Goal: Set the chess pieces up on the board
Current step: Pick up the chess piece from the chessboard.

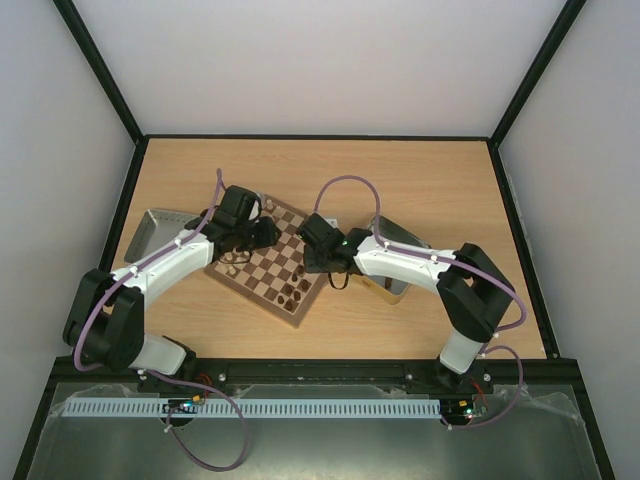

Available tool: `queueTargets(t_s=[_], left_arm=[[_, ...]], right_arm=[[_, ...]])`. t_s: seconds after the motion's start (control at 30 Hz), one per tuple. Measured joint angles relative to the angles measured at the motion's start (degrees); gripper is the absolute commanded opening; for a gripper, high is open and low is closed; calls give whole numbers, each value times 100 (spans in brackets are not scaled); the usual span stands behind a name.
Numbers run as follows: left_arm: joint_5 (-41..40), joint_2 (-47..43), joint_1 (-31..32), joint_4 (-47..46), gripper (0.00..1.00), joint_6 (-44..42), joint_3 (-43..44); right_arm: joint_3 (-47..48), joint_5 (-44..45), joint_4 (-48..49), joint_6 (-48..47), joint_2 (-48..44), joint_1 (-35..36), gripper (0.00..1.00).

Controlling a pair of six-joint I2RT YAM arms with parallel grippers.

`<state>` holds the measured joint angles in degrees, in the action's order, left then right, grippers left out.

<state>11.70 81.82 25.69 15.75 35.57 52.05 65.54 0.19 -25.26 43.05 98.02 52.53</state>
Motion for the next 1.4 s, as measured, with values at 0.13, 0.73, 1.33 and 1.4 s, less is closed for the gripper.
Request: queueTargets(t_s=[0.13,0.73,1.33,1.4], left_arm=[[74,0,-2,-2,39,2,0],[841,4,-254,-328,57,348,-37],[2404,765,-291,-883,68,625,-24],[2470,765,-291,-946,67,693,-4]], right_arm=[[37,4,4,-118,28,0,7],[39,-304,396,-1543,-11,0,7],[-214,-929,743,-3187,-1084,0,6],[-229,-933,743,-3244,-1084,0,6]])
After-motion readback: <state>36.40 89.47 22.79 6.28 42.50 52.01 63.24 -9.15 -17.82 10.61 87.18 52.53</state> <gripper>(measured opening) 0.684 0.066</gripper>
